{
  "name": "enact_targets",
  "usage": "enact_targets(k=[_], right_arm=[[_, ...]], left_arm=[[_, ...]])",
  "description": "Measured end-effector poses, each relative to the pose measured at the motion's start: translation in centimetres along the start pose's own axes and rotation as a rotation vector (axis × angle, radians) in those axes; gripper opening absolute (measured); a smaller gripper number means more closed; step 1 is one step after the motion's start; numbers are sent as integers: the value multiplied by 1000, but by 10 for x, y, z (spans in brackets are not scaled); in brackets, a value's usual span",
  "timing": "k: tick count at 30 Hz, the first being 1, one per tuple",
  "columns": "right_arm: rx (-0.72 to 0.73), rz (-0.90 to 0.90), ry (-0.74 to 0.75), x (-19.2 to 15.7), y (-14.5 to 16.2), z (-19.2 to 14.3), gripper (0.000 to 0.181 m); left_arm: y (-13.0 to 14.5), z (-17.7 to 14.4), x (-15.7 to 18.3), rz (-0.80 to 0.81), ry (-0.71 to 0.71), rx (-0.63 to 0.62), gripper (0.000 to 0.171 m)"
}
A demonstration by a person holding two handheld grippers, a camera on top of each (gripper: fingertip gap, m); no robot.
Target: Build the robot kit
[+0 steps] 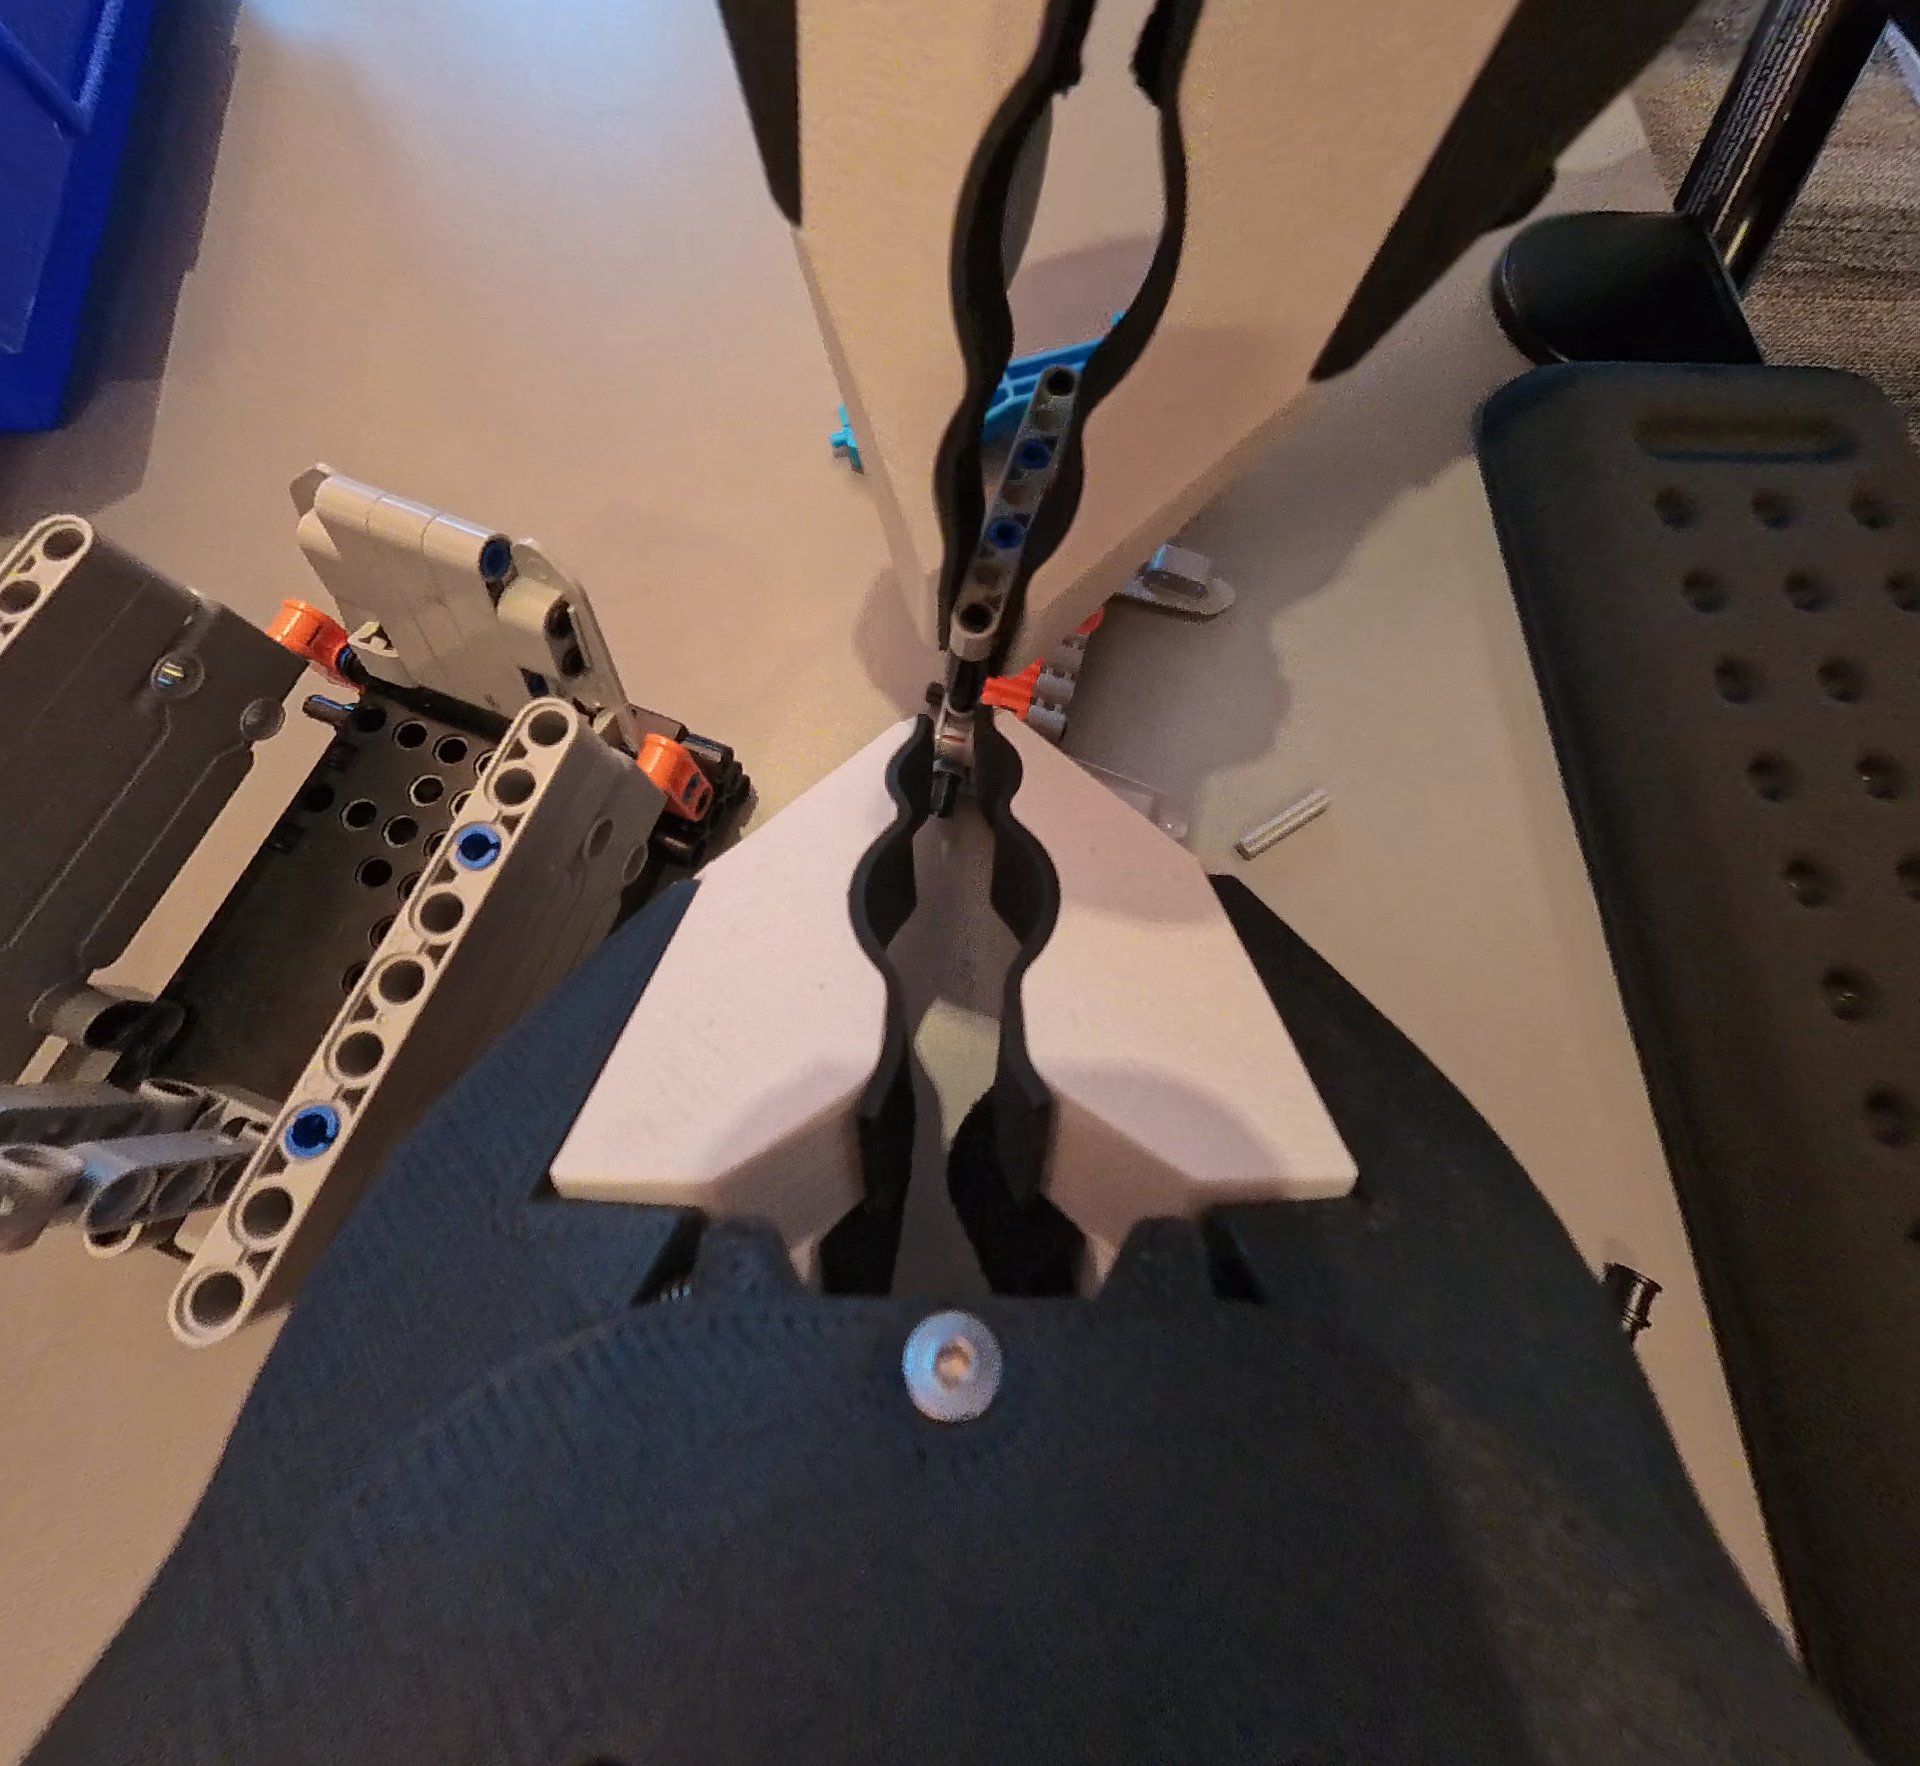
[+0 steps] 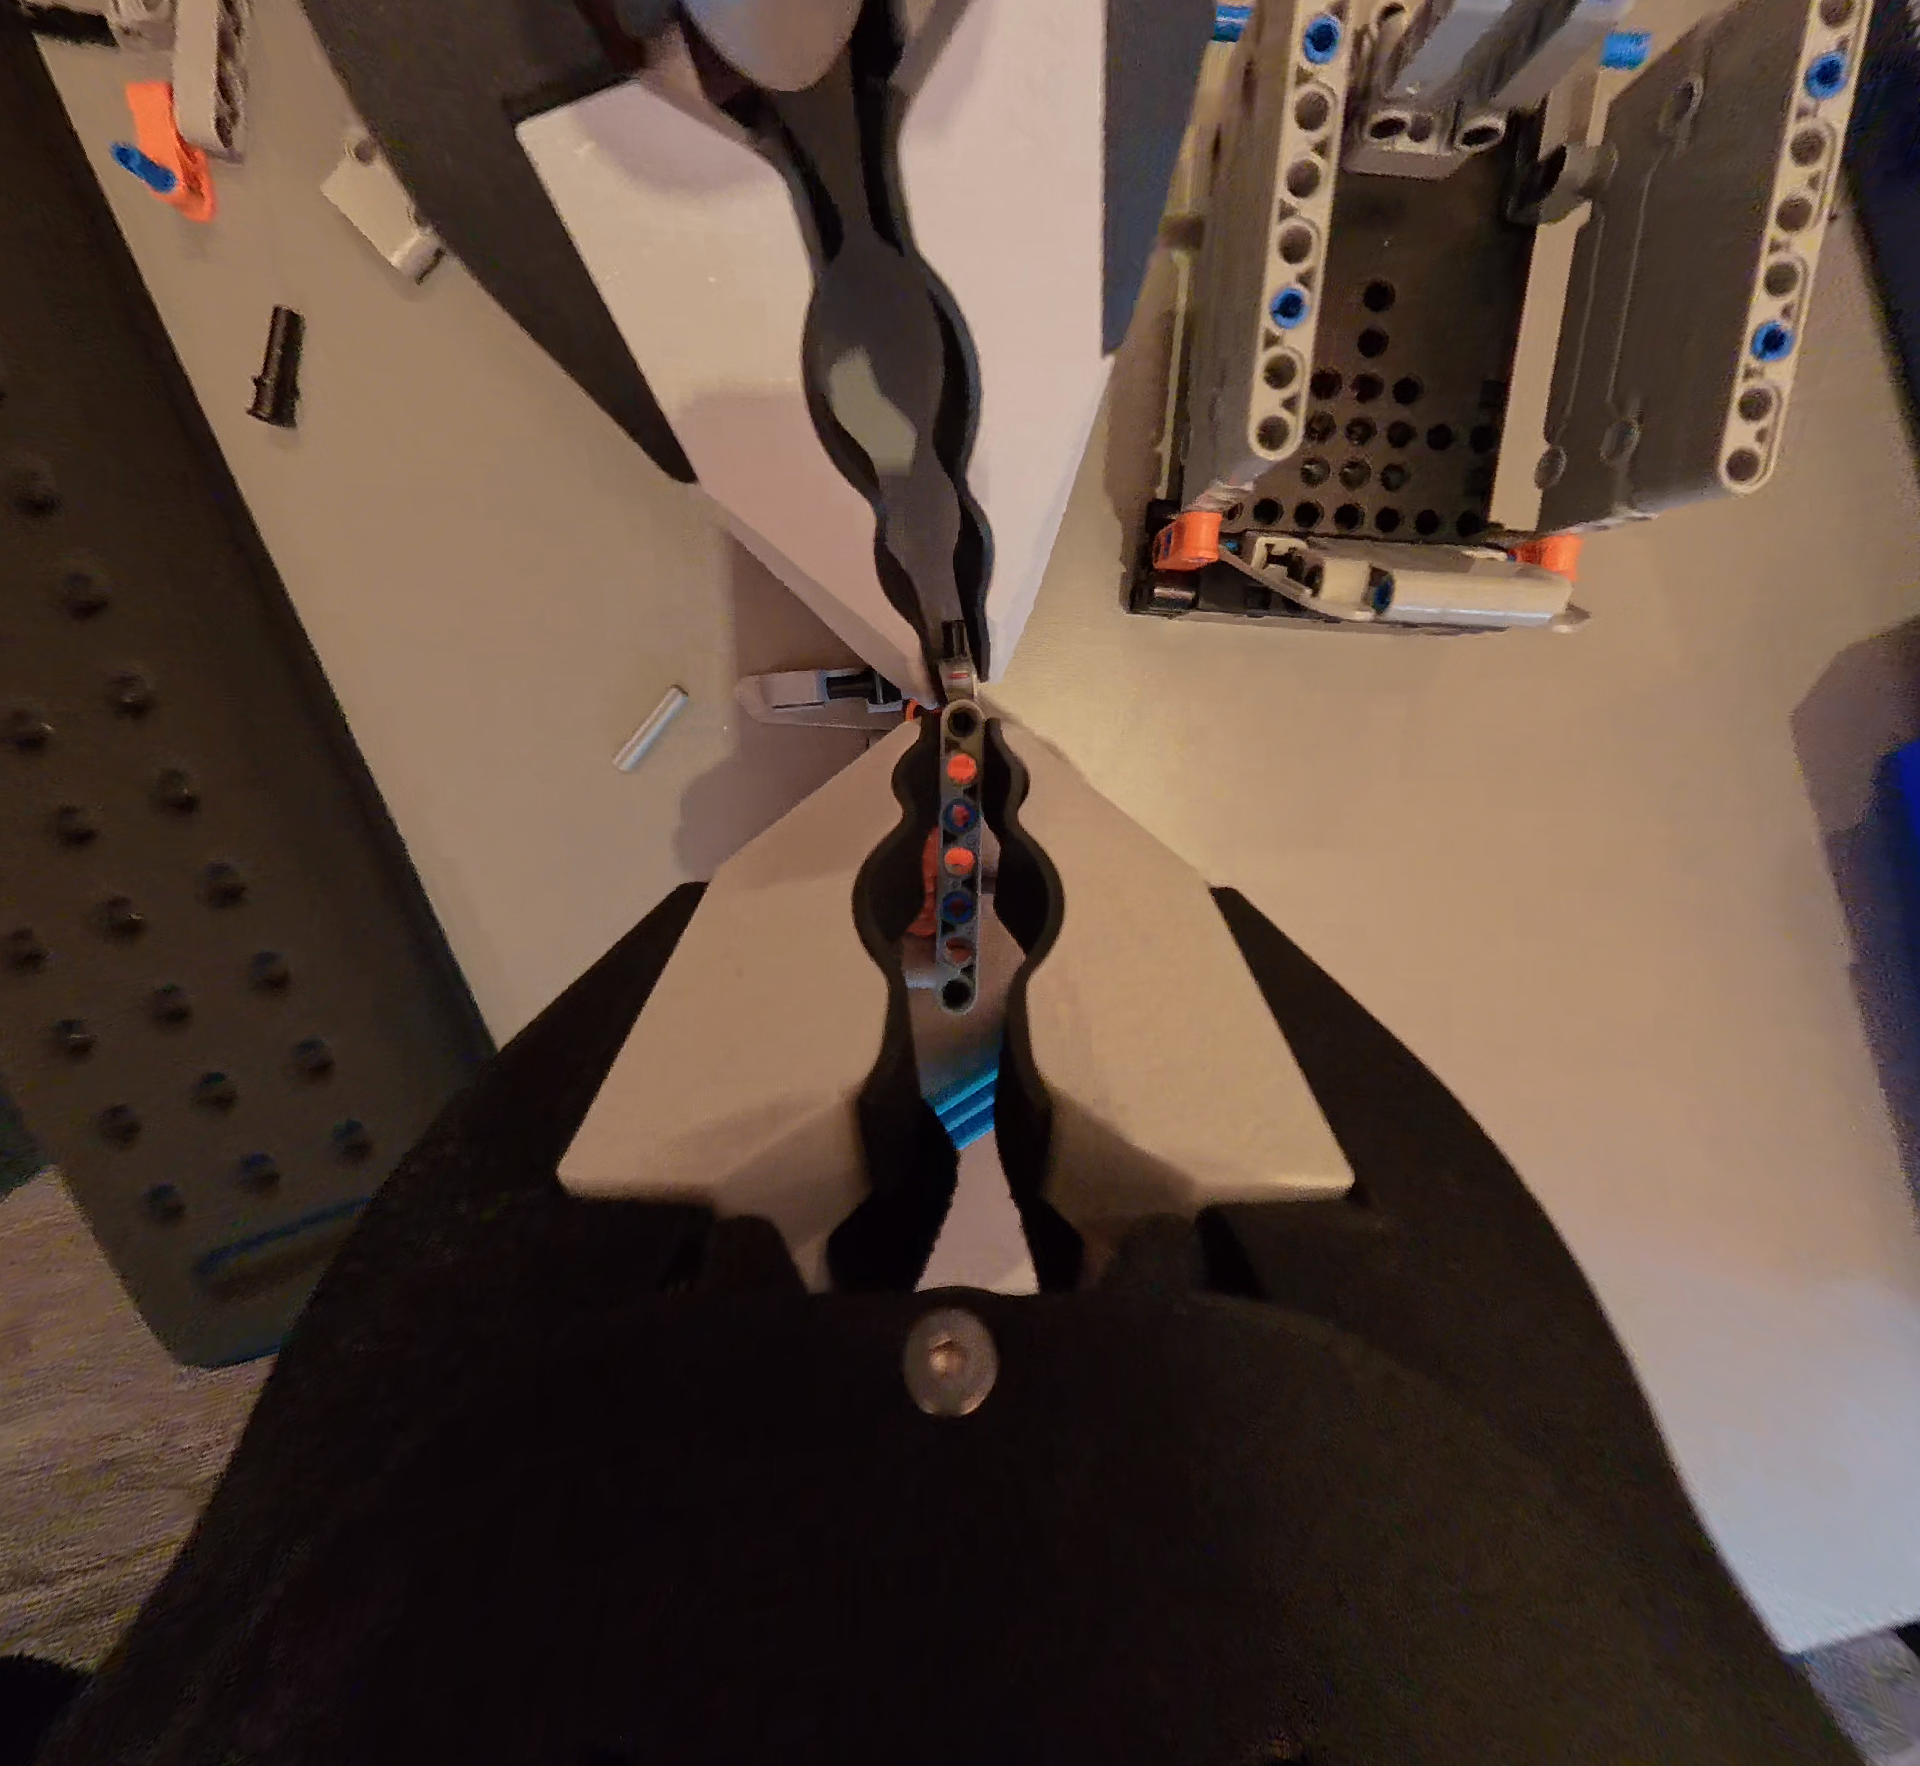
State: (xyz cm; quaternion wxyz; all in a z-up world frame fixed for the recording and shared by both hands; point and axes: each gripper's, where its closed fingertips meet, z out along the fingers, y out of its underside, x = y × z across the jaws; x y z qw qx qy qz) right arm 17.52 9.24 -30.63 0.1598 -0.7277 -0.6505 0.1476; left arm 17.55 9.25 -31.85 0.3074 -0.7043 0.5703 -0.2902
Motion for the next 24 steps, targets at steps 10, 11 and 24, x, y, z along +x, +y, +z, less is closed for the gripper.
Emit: enact_targets(k=[10, 11, 24], right_arm=[[-120, -90, 30, -2, 2, 0, 5], [-124, -89, 36, -2, 3, 0, 5], [-166, -58, 24, -1, 5, 4, 5]], left_arm=[[0, 0, 1, 10, -3, -3, 5], [0, 0, 1, 8, -1, 0, 5], [-1, 2, 1, 6, 1, 20, 5]])
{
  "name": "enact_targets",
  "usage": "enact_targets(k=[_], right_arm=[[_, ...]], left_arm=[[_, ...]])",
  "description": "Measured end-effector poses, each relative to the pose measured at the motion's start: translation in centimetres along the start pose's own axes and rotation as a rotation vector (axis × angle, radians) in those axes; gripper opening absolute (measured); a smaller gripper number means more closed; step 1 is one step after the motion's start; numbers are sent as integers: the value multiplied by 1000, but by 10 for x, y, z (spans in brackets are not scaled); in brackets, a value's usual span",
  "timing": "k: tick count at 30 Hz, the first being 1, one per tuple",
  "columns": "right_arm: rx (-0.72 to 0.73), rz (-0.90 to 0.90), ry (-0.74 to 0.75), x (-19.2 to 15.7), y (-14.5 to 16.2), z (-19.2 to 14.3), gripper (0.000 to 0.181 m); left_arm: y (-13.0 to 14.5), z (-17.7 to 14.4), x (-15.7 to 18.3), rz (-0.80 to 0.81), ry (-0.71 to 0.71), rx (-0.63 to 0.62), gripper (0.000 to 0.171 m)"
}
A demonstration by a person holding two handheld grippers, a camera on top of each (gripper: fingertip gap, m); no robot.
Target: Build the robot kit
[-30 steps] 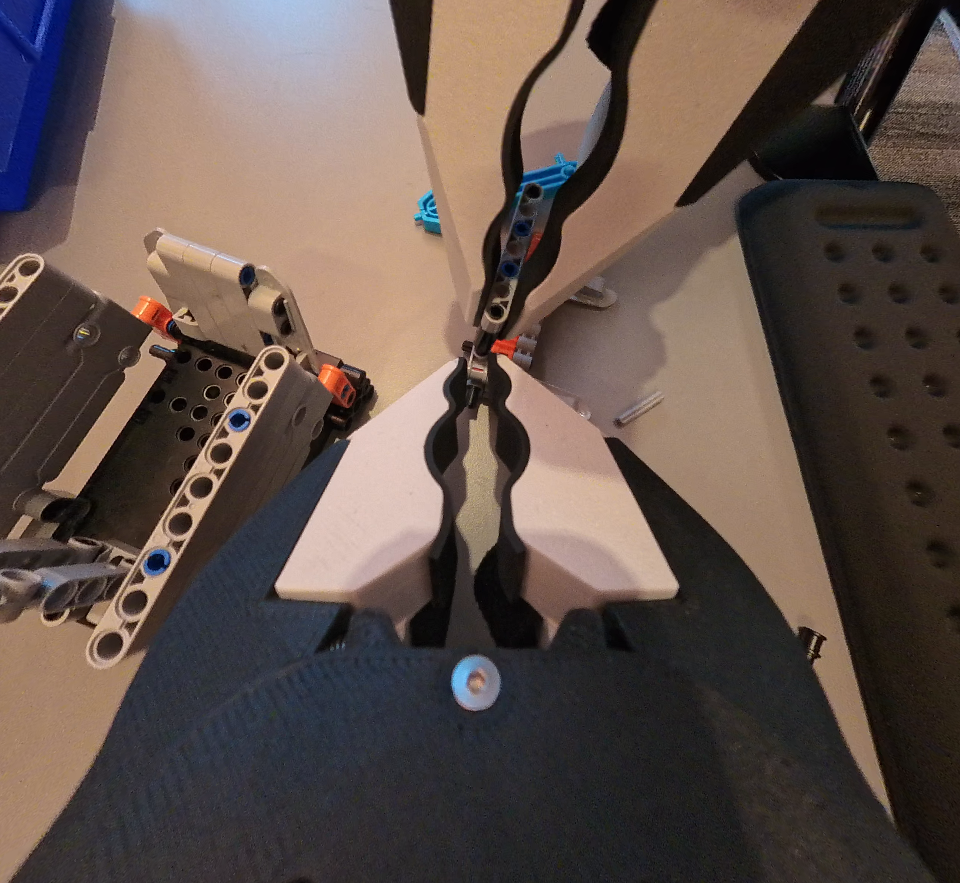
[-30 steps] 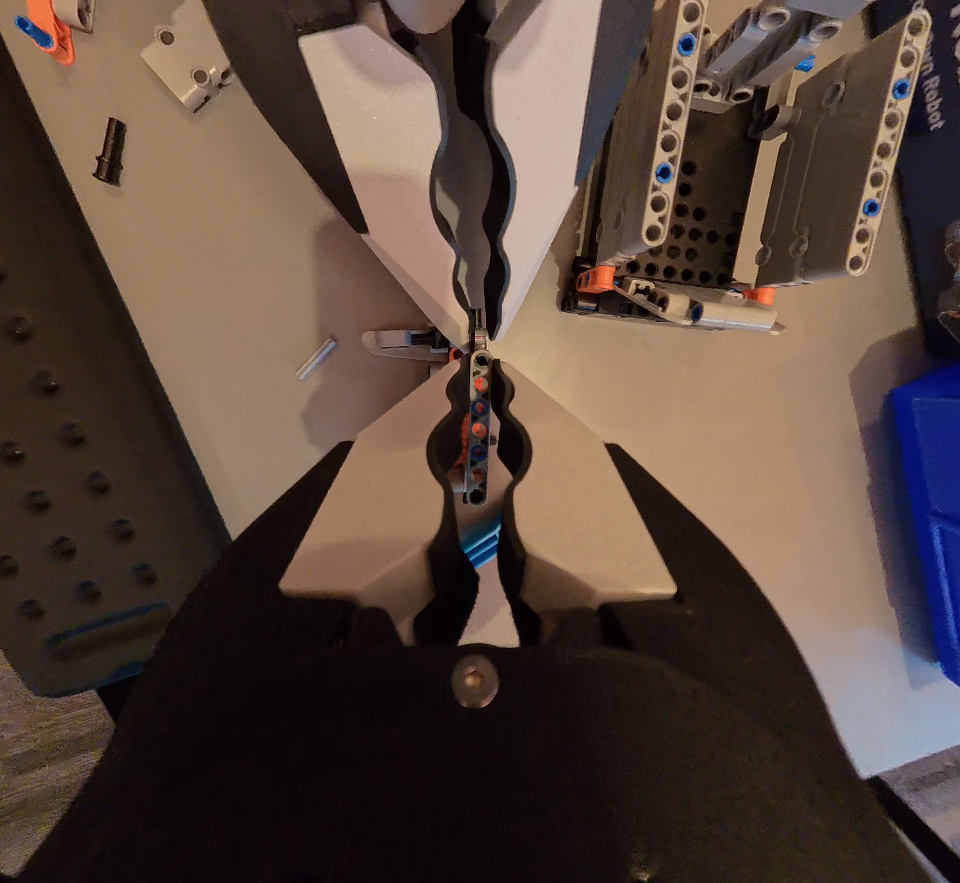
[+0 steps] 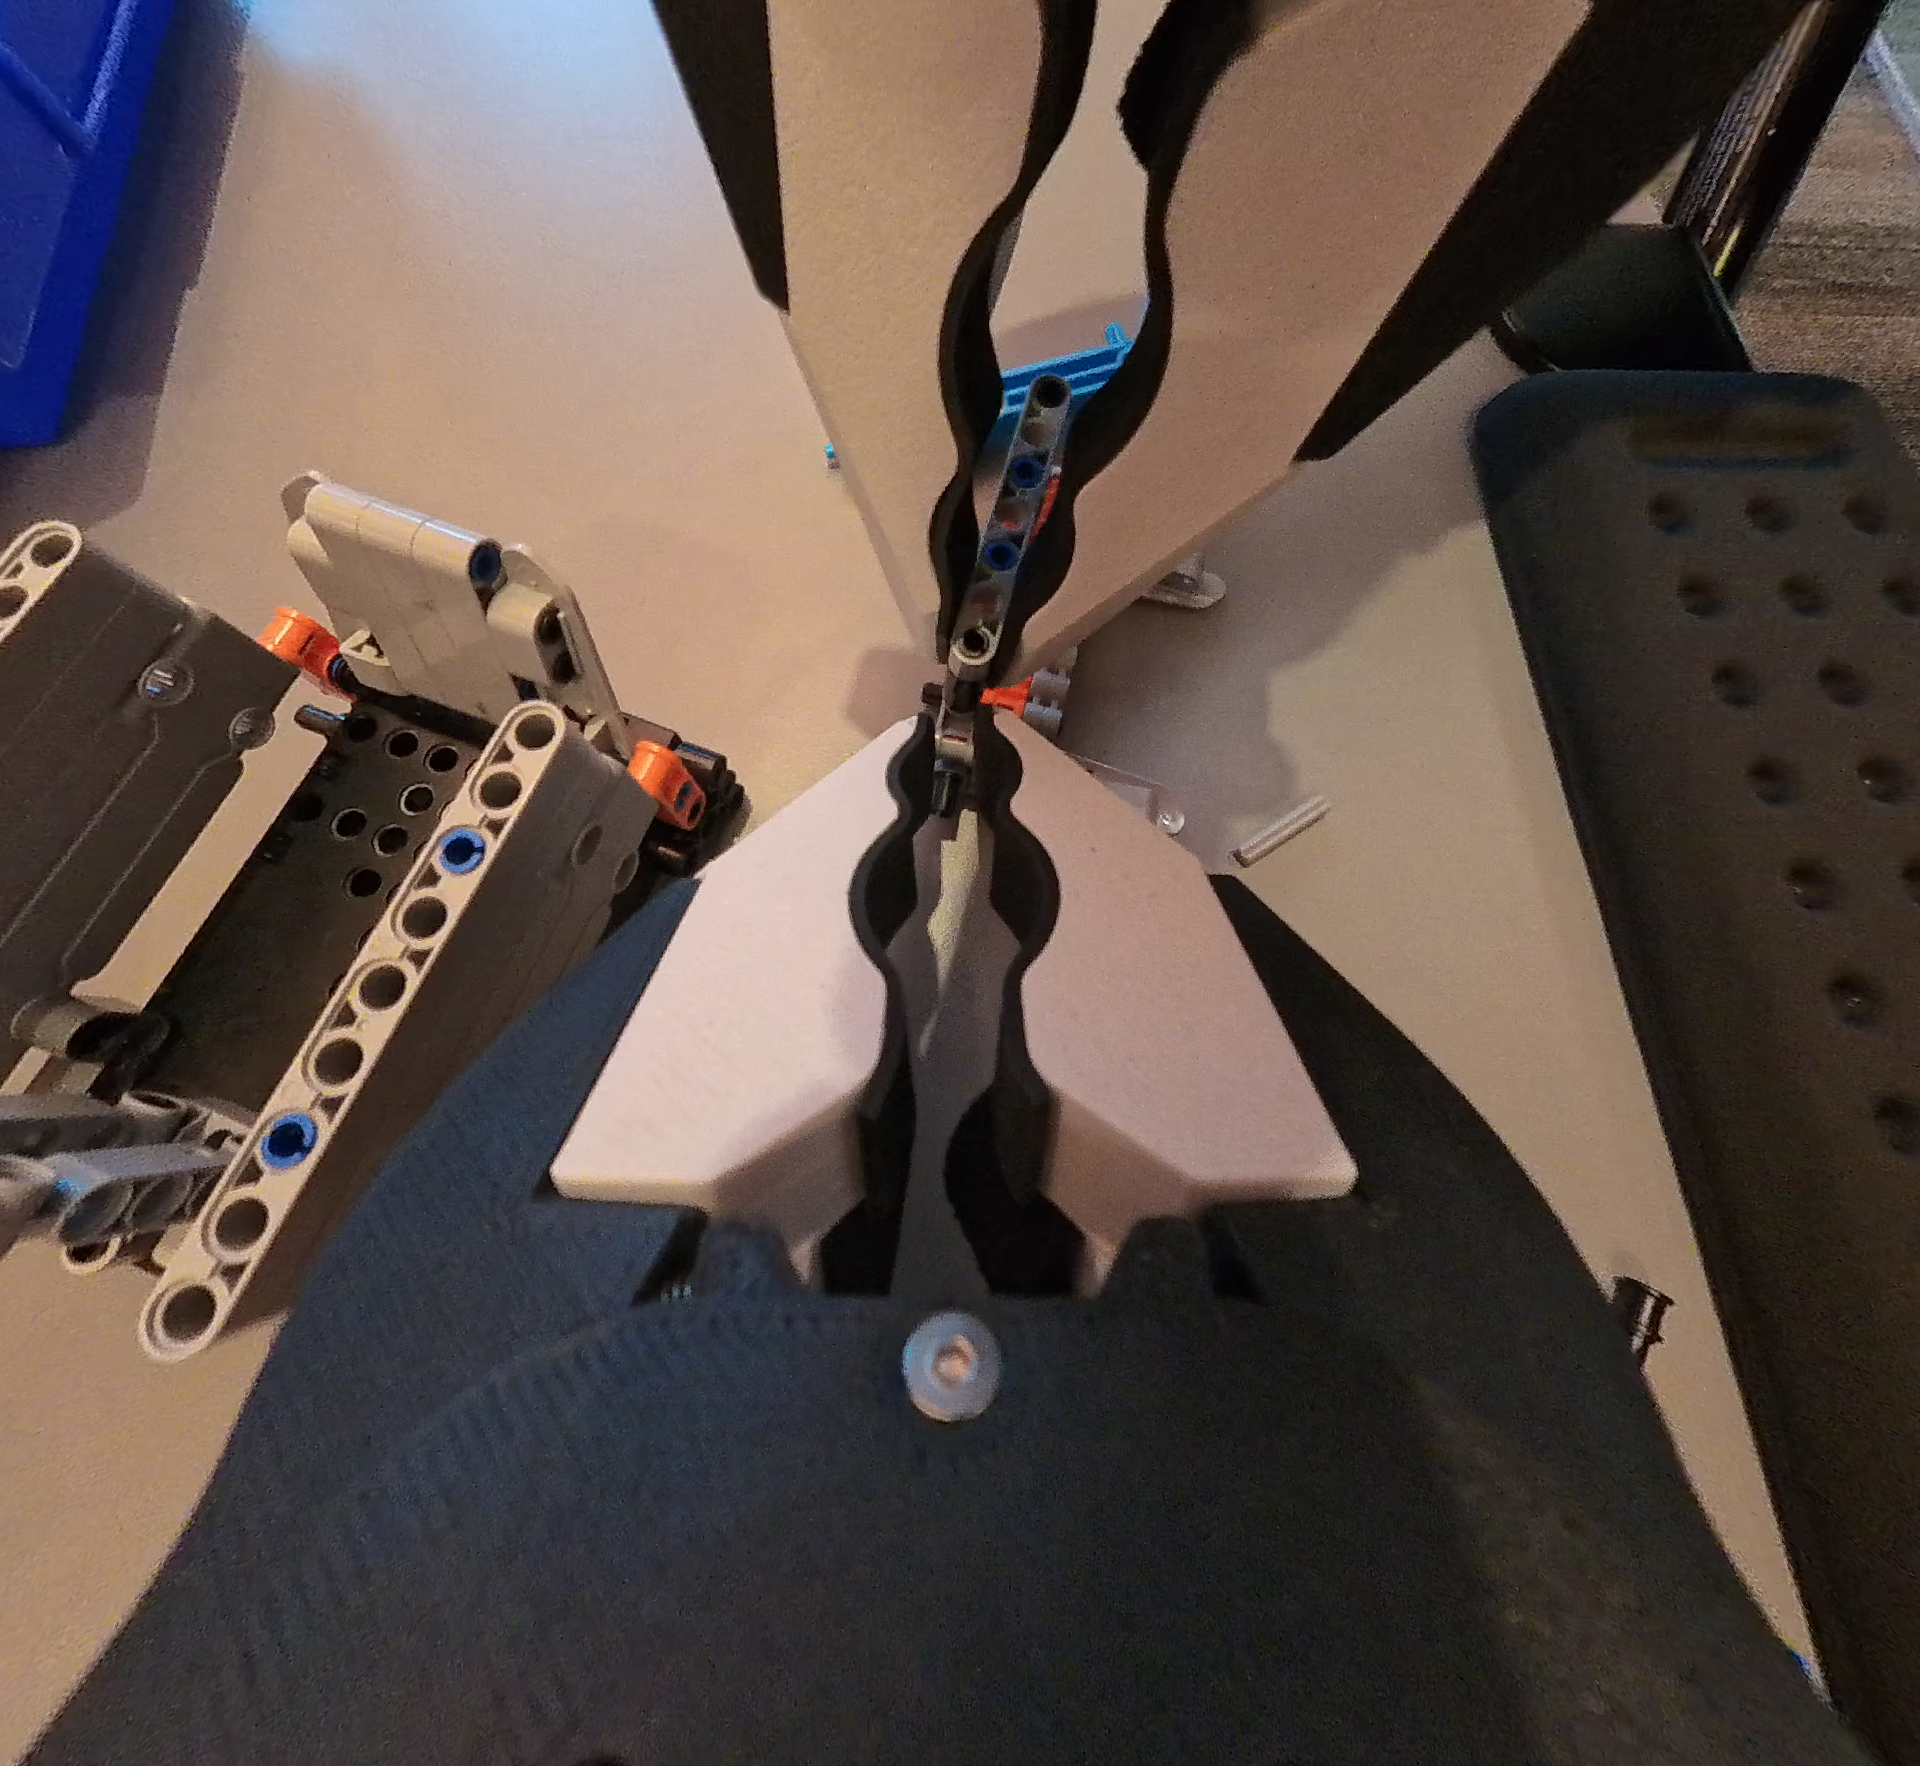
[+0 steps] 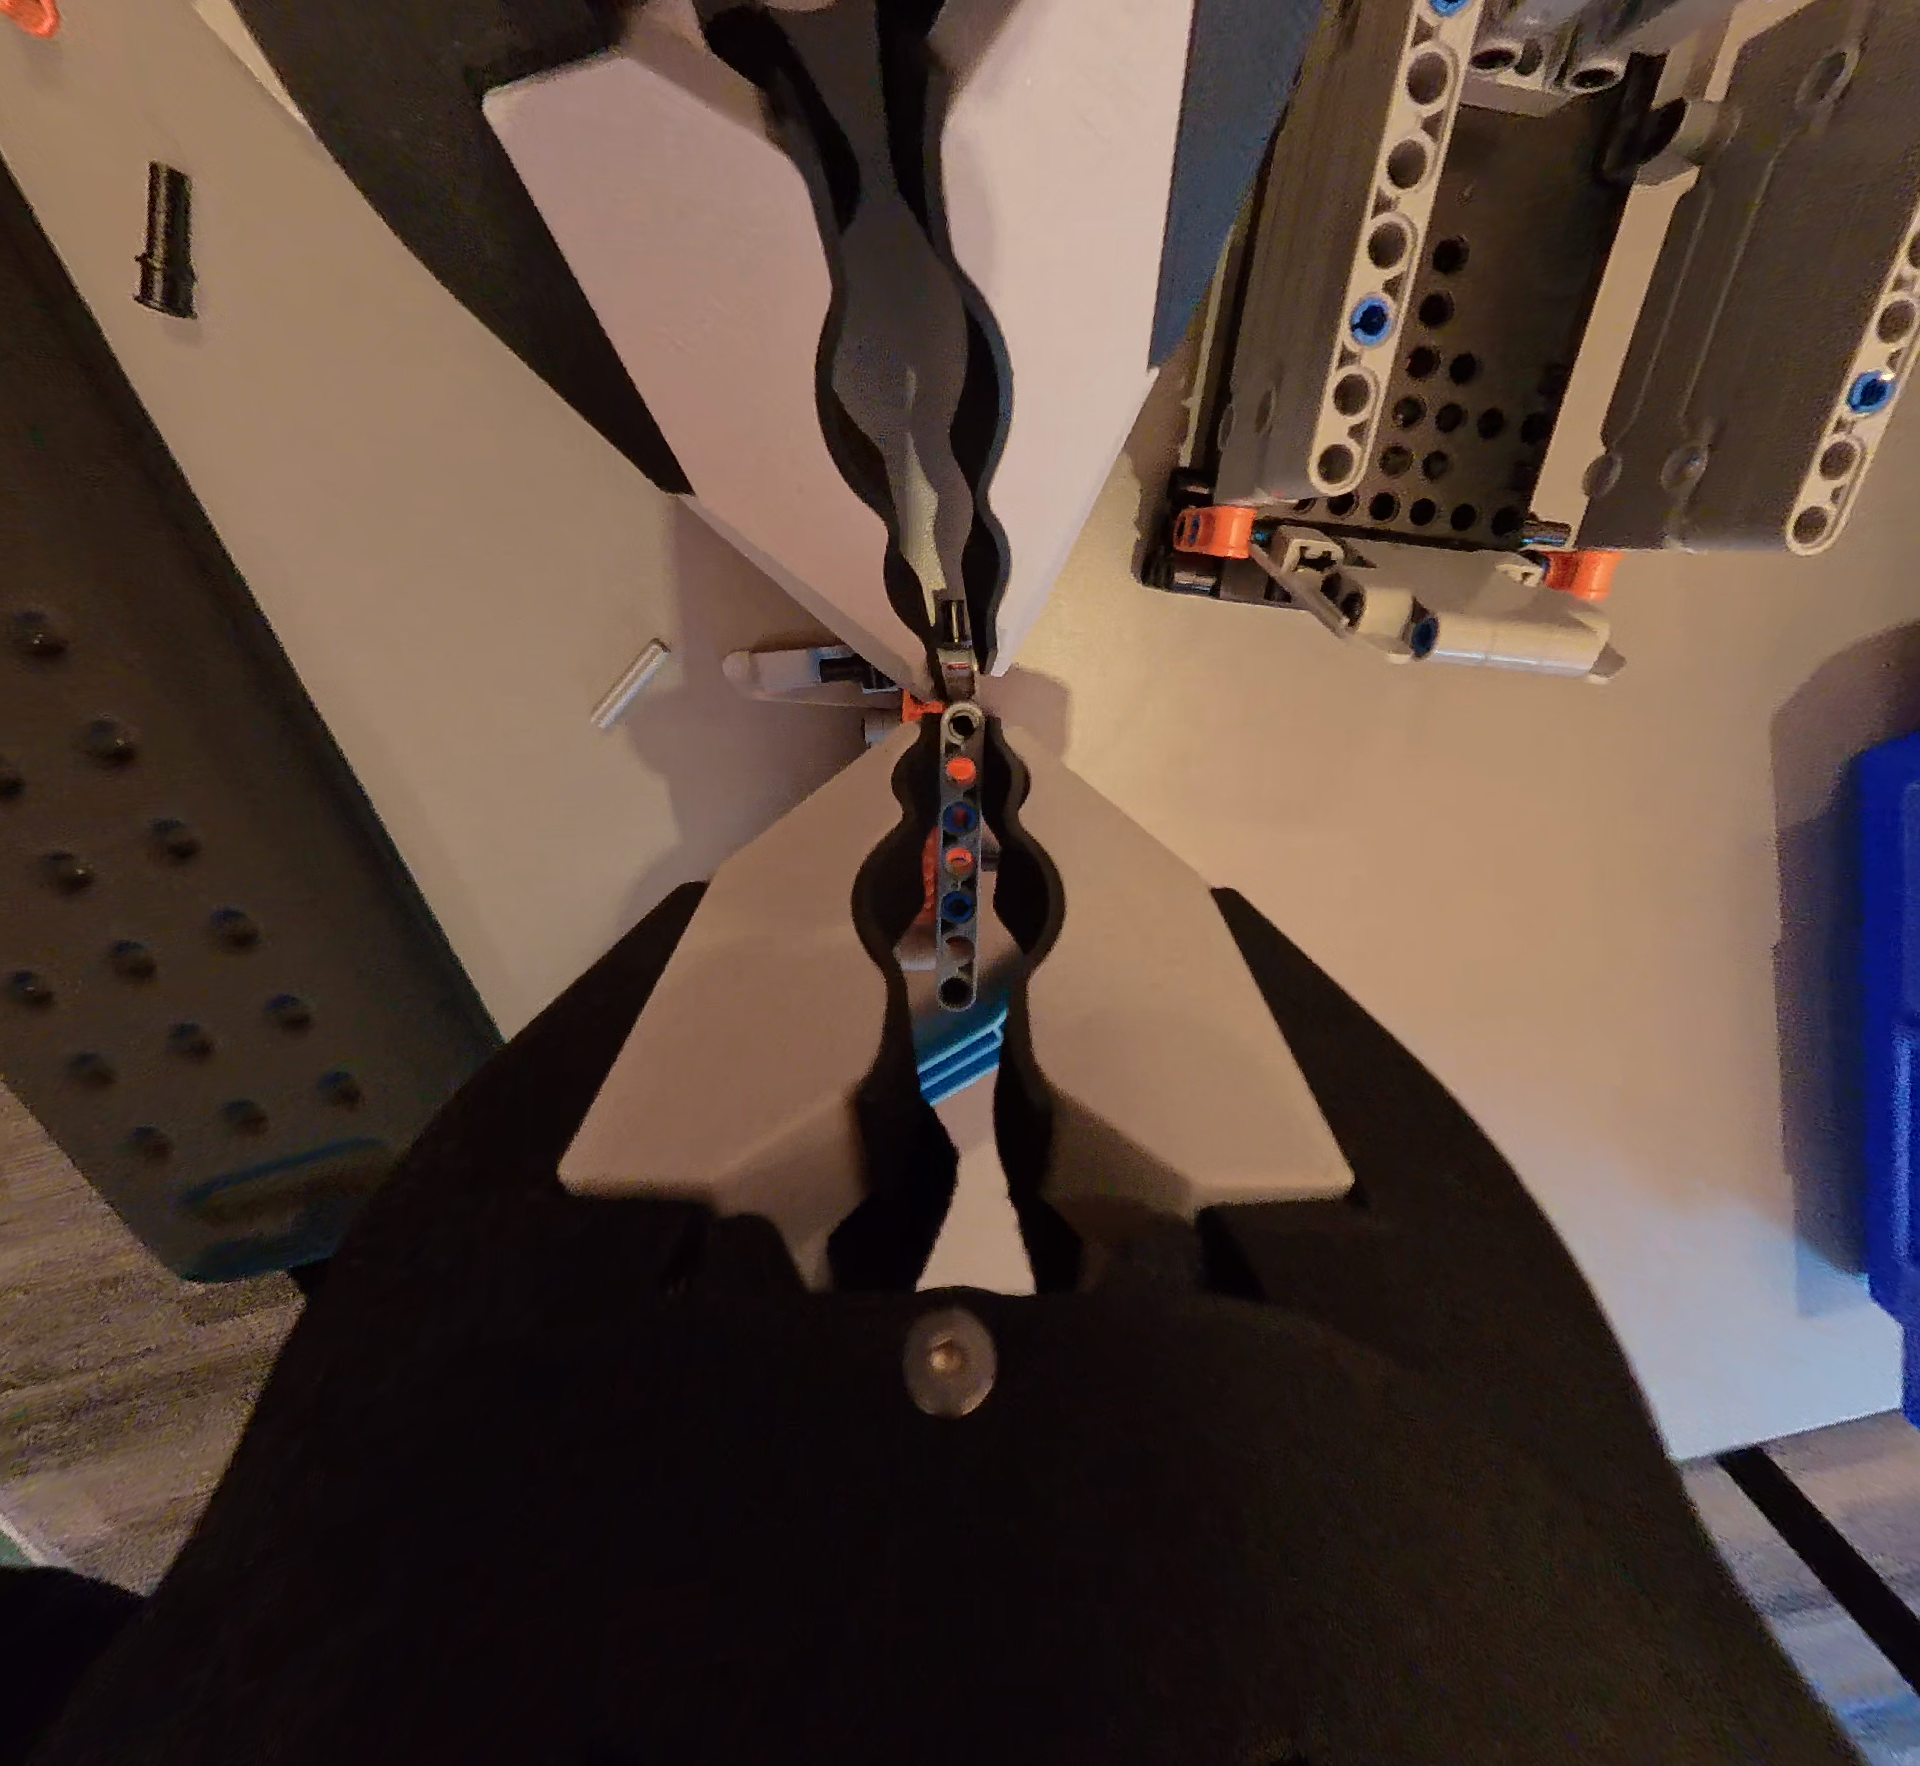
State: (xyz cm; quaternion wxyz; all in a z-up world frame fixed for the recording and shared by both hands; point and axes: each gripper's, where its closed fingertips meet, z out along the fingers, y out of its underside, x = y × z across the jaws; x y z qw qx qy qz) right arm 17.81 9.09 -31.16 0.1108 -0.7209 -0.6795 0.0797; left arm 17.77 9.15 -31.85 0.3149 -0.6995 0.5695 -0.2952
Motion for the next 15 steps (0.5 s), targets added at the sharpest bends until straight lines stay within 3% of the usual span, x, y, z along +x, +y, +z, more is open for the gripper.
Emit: enact_targets(k=[7, 12, 15], right_arm=[[103, 101, -116, -1, -3, 0, 6], [326, 203, -46, 5, 1, -40, 19], [310, 209, -26, 3, 18, -42, 19]], left_arm=[[0, -1, -1, 21, -18, -22, 6], [2, -9, -1, 15, 2, -50, 5], [1, -14, -2, 18, 19, -64, 5]])
